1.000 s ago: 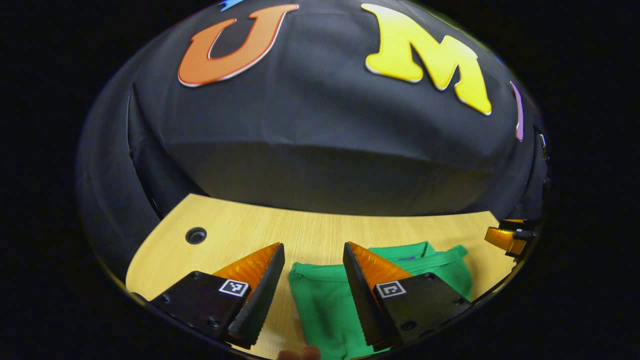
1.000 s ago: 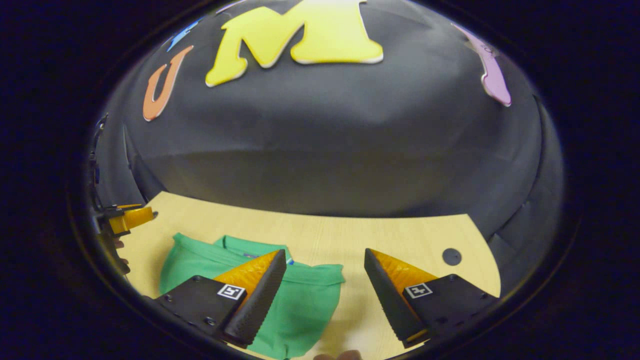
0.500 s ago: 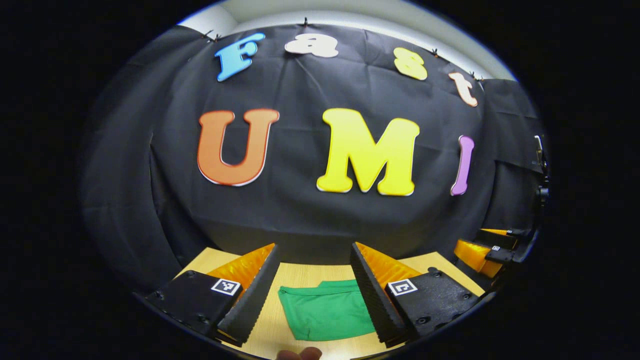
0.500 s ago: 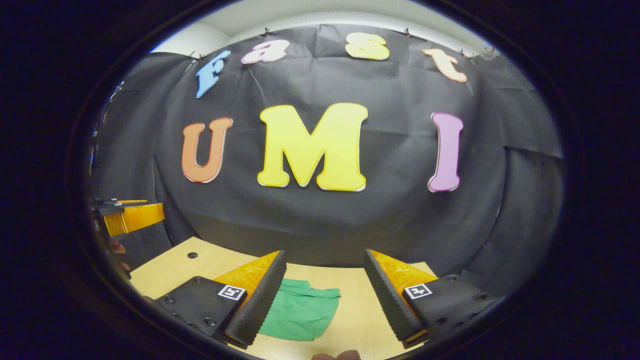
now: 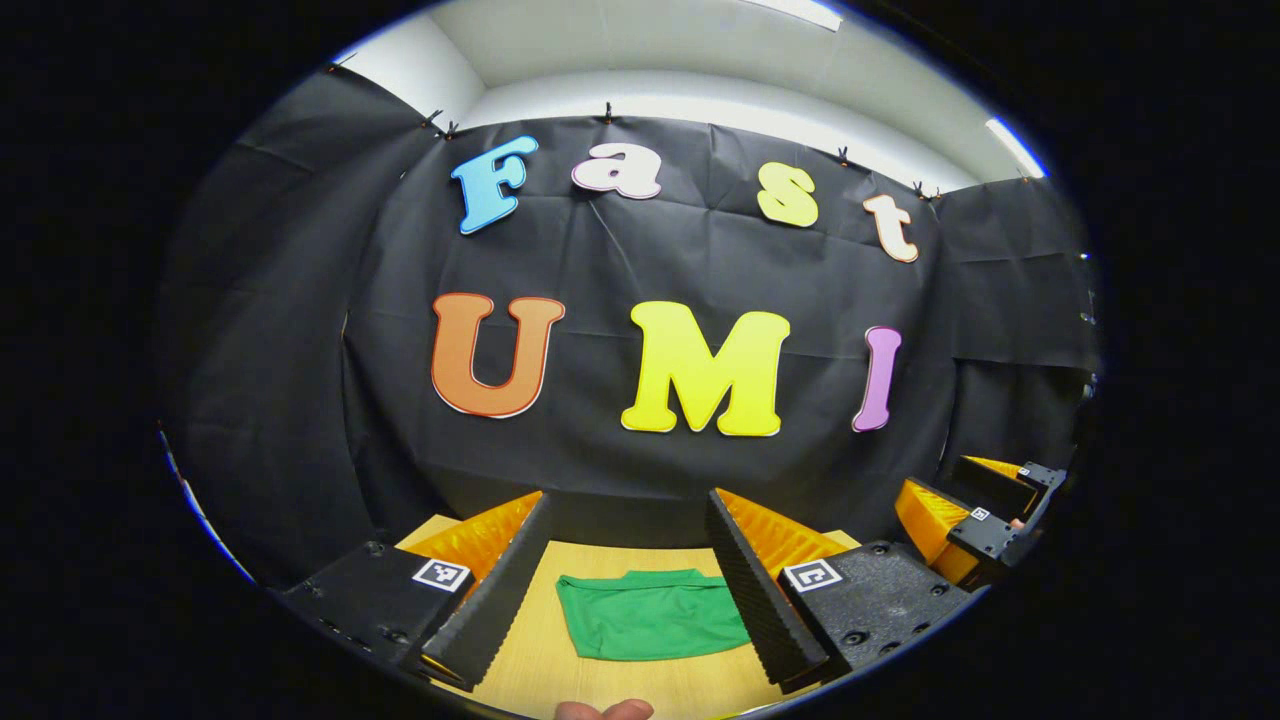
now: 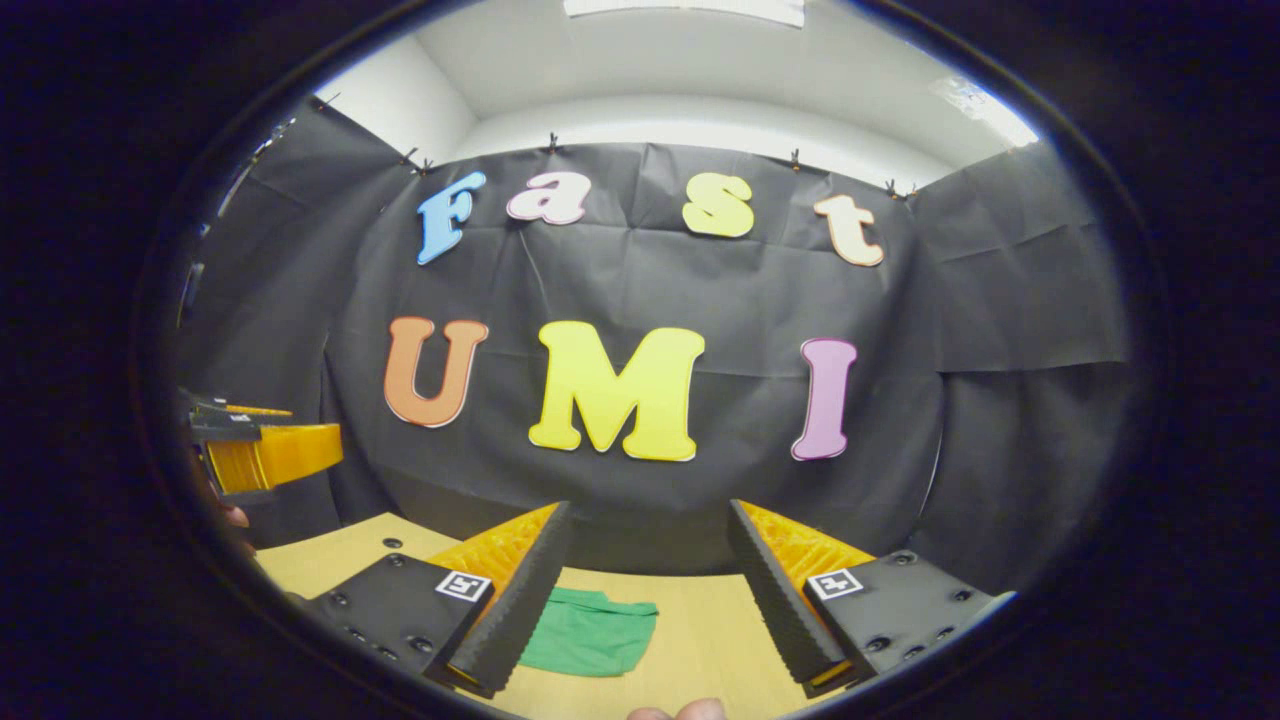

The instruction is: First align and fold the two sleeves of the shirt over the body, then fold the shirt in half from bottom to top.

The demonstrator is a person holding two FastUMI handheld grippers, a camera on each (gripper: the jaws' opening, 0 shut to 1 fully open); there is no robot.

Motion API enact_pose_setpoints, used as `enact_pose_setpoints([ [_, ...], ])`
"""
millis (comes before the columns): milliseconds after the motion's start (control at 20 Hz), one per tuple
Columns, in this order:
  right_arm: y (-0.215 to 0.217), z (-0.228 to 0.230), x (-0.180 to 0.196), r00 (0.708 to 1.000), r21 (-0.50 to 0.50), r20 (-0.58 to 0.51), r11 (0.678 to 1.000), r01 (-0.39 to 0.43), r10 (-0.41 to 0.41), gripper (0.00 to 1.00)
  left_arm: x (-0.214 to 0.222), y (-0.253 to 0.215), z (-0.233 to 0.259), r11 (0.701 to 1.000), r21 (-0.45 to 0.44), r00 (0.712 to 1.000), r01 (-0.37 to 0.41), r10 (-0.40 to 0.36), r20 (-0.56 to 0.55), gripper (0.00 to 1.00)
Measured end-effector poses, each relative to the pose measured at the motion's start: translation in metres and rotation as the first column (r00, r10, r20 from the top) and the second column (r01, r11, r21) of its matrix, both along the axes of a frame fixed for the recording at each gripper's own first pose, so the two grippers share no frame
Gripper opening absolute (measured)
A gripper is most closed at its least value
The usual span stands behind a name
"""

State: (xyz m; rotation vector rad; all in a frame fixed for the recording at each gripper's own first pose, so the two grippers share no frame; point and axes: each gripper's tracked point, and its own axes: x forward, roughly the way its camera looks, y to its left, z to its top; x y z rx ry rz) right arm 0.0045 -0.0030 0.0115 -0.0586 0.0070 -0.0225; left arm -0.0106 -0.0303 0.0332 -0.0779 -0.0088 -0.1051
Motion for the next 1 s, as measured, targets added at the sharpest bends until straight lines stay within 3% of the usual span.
enact_pose_setpoints([
  [150, 0.004, -0.002, -0.015, 1.000, 0.008, 0.002, 1.000, 0.017, -0.017, 0.92, -0.020, 0.001, -0.004, 1.000, 0.030, 1.000, 0.000, 0.000, 0.001, 0.98],
  [200, 0.006, -0.003, -0.018, 1.000, 0.005, -0.002, 1.000, 0.016, -0.016, 0.99, -0.022, 0.000, -0.003, 0.999, 0.035, 1.000, 0.000, 0.000, 0.005, 0.98],
  [500, 0.013, -0.017, -0.040, 0.999, 0.026, -0.038, 0.999, 0.020, -0.019, 0.99, -0.029, -0.002, -0.006, 0.999, 0.028, 1.000, 0.018, -0.018, -0.002, 0.98],
  [550, 0.014, -0.019, -0.040, 0.999, 0.026, -0.043, 0.999, 0.020, -0.019, 0.92, -0.029, -0.002, -0.005, 0.999, 0.035, 1.000, 0.017, -0.017, 0.001, 0.98],
  [650, 0.014, -0.019, -0.041, 0.999, 0.029, -0.041, 0.999, 0.027, -0.025, 0.92, -0.029, -0.001, -0.005, 0.999, 0.043, 1.000, 0.013, -0.013, 0.004, 0.98],
  [700, 0.014, -0.020, -0.041, 0.999, 0.036, -0.044, 0.999, 0.027, -0.025, 0.99, -0.031, -0.001, -0.005, 0.999, 0.044, 1.000, 0.010, -0.011, 0.005, 0.98],
  [750, 0.016, -0.023, -0.041, 0.999, 0.038, -0.048, 0.999, 0.024, -0.022, 0.99, -0.031, -0.001, -0.006, 0.999, 0.048, 1.000, 0.008, -0.009, 0.003, 0.98],
  [800, 0.017, -0.024, -0.040, 0.998, 0.035, -0.052, 0.999, 0.024, -0.022, 0.92, -0.030, 0.000, -0.007, 0.999, 0.052, 1.000, 0.006, -0.006, 0.001, 0.98],
  [850, 0.016, -0.026, -0.039, 0.998, 0.034, -0.056, 0.999, 0.023, -0.021, 0.92, -0.030, 0.001, -0.009, 0.998, 0.056, 1.000, 0.001, -0.001, -0.003, 0.98],
  [900, 0.016, -0.027, -0.036, 0.998, 0.040, -0.061, 0.999, 0.023, -0.021, 1.00, -0.029, 0.003, -0.009, 0.998, 0.057, 1.000, -0.003, 0.003, -0.006, 0.98],
  [1000, 0.020, -0.027, -0.034, 0.998, 0.050, -0.064, 0.999, 0.019, -0.016, 0.92, -0.029, 0.005, -0.010, 0.998, 0.059, 1.000, -0.010, 0.010, -0.009, 0.98],
])
